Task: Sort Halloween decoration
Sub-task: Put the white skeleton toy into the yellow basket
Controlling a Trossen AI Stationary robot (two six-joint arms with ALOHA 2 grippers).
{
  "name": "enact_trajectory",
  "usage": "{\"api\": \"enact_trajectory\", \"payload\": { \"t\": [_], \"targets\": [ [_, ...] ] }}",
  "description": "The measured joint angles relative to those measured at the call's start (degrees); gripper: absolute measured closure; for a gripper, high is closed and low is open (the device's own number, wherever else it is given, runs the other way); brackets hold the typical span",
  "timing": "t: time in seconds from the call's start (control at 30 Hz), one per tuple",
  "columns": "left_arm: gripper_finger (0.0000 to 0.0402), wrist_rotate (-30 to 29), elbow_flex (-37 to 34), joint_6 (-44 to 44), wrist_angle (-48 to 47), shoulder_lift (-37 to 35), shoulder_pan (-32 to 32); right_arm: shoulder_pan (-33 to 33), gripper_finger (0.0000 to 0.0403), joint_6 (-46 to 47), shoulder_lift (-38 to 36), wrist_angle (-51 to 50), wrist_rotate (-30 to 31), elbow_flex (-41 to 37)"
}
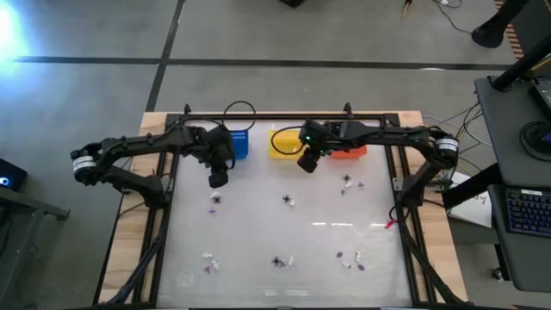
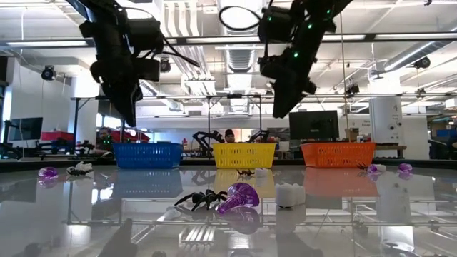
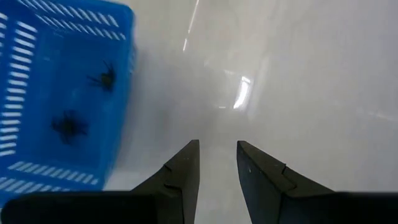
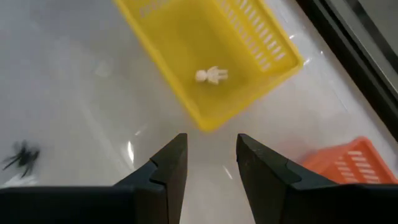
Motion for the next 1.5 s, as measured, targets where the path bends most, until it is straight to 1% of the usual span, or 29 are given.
{"api": "enact_trajectory", "payload": {
  "t": [0.07, 0.17, 0.23, 0.3, 0.5, 0.73, 0.83, 0.9, 1.03, 1.2, 1.5],
  "targets": [
    [0.0312, 2.1, -0.8, -0.9, -0.2, 0.0, -1.0, 1.2, 0.0271, 0.1, -1.3, -1.0, 0.0, -0.4],
    [0.0313, 7.6, -2.7, -2.4, -0.3, 0.0, -3.1, 3.0, 0.0271, 0.4, -2.9, -1.5, 0.1, -0.9],
    [0.0313, 8.7, -3.0, -2.9, 0.4, 0.0, -5.3, 3.9, 0.0271, 0.4, -3.6, -1.5, 0.3, -1.2],
    [0.0313, 8.3, -2.9, -3.4, 0.7, 0.0, -7.3, 4.8, 0.0271, 0.5, -3.8, -1.6, 0.4, -1.4],
    [0.0313, 3.7, -2.9, -6.1, 0.7, 0.0, -12.4, 6.8, 0.0271, 0.5, -3.8, -1.8, 0.5, -2.1],
    [0.0313, 3.8, -3.0, -12.9, 0.6, 0.0, -17.7, 8.4, 0.0271, 1.5, -3.8, -2.9, 0.5, -3.5],
    [0.0313, 3.8, -3.4, -17.6, -1.7, 0.0, -19.3, 8.8, 0.0271, 2.7, -3.9, -2.9, 0.5, -4.4],
    [0.0313, 3.7, -4.3, -20.5, -3.3, 0.0, -20.5, 9.0, 0.0271, 3.3, -3.9, -2.9, 0.5, -5.2],
    [0.0313, 4.5, -6.5, -24.7, -3.3, 0.0, -24.0, 9.3, 0.0271, 3.9, -3.9, -2.8, 0.5, -6.7],
    [0.0313, 5.2, -7.8, -31.8, -2.8, 0.0, -30.5, 9.5, 0.0271, 5.9, -3.9, -2.7, 0.5, -8.3],
    [0.0313, 5.3, -8.1, -45.2, 2.8, 0.0, -47.2, 10.1, 0.0271, 10.1, -3.9, -2.3, 0.4, -10.4]
  ]
}}
